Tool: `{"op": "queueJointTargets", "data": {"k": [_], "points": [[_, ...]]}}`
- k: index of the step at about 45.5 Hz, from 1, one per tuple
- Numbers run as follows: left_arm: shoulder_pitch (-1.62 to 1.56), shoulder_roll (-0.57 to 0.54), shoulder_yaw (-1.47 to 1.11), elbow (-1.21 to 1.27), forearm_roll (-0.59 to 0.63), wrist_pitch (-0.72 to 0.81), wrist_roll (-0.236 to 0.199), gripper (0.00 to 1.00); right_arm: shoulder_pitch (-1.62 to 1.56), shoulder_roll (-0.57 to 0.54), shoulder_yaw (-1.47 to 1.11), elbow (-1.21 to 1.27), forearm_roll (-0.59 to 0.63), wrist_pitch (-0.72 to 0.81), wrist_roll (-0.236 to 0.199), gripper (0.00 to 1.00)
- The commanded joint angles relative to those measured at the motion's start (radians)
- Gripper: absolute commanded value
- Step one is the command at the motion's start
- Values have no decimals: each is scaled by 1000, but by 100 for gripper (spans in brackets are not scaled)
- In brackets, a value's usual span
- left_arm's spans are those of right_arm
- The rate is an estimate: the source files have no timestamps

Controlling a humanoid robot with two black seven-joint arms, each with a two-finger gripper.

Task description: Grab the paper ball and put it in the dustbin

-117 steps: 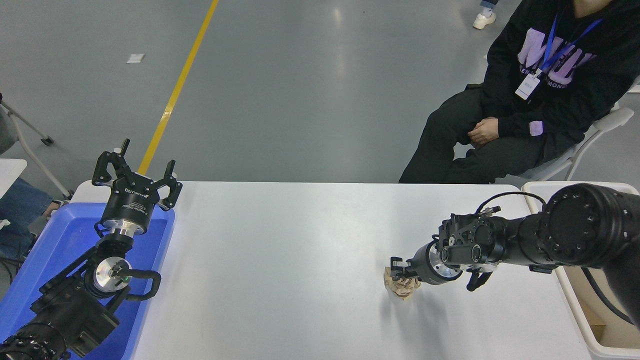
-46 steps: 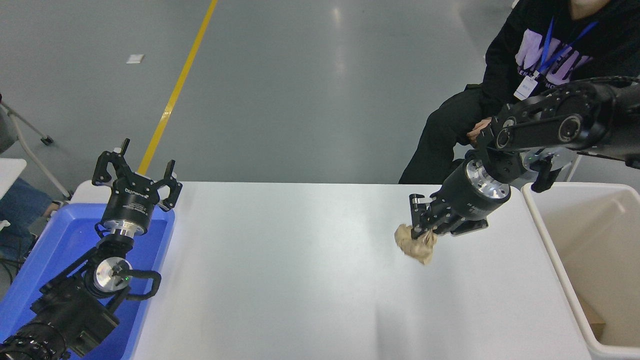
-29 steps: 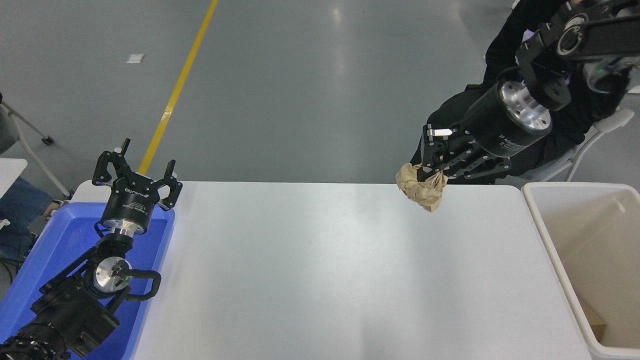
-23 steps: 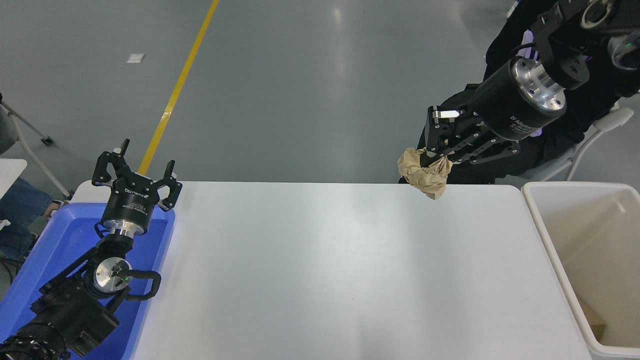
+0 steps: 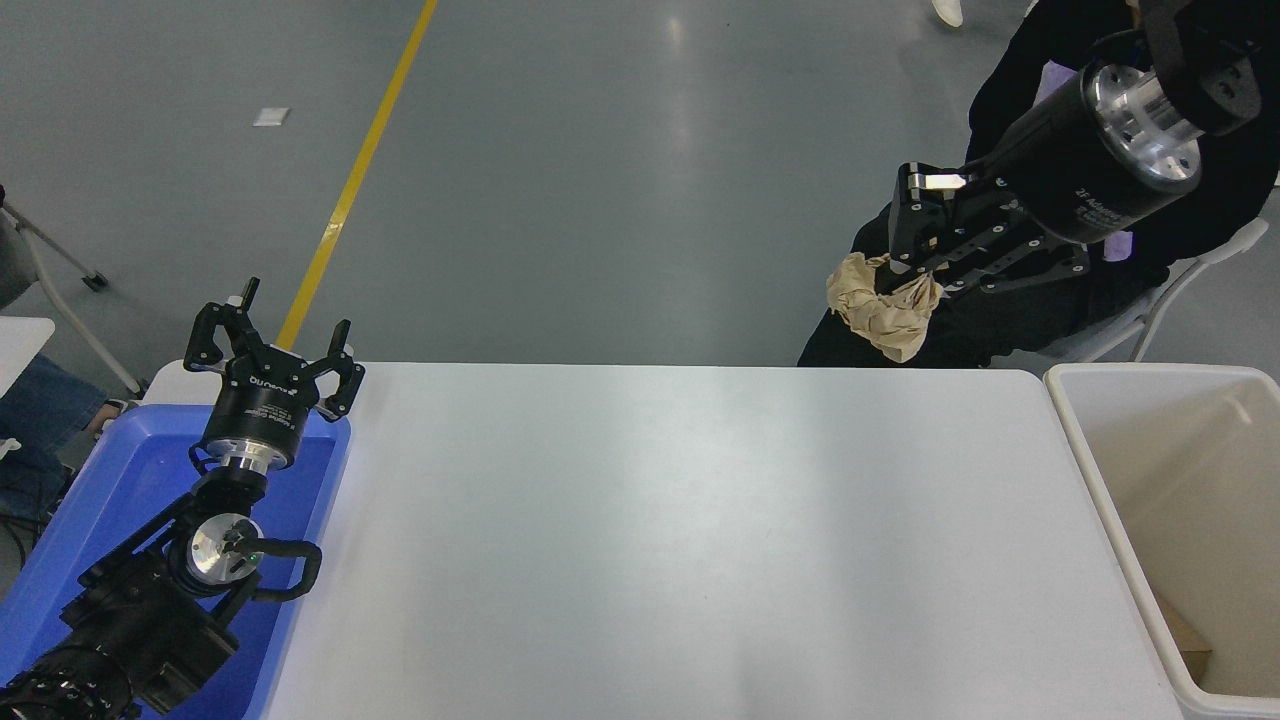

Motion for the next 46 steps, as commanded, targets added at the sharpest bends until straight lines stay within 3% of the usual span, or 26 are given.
{"op": "queueJointTargets", "data": {"k": [1, 3, 8, 13, 16, 29, 33, 40, 46], "points": [[2, 1, -1, 0, 0, 0, 0, 98, -195, -217, -170, -169, -74, 0, -4, 0], [2, -1, -1, 0, 0, 0, 0, 98, -308, -280, -159, -249, -76, -25, -3, 0], [2, 1, -1, 0, 0, -1, 0, 98, -653, -378, -42, -384, -78, -358, -2, 0], [2, -1, -1, 0, 0, -1, 0, 98, -1018, -375, 138, -503, -71, -672, -4, 0], [2, -1, -1, 0, 0, -1, 0, 98, -1224, -349, 264, -601, -73, -786, -4, 0], [2, -1, -1, 0, 0, -1, 0, 98, -1833, -53, 506, -1330, -68, -819, -4, 0], [2, -1, -1, 0, 0, -1, 0, 98, -1851, -31, 569, -1366, -74, -823, -10, 0], [1, -1, -1, 0, 0, -1, 0, 98, -1854, -10, 578, -1370, -73, -834, -68, 0], [1, -1, -1, 0, 0, -1, 0, 98, -1857, -10, 578, -1370, -73, -836, -70, 0]]}}
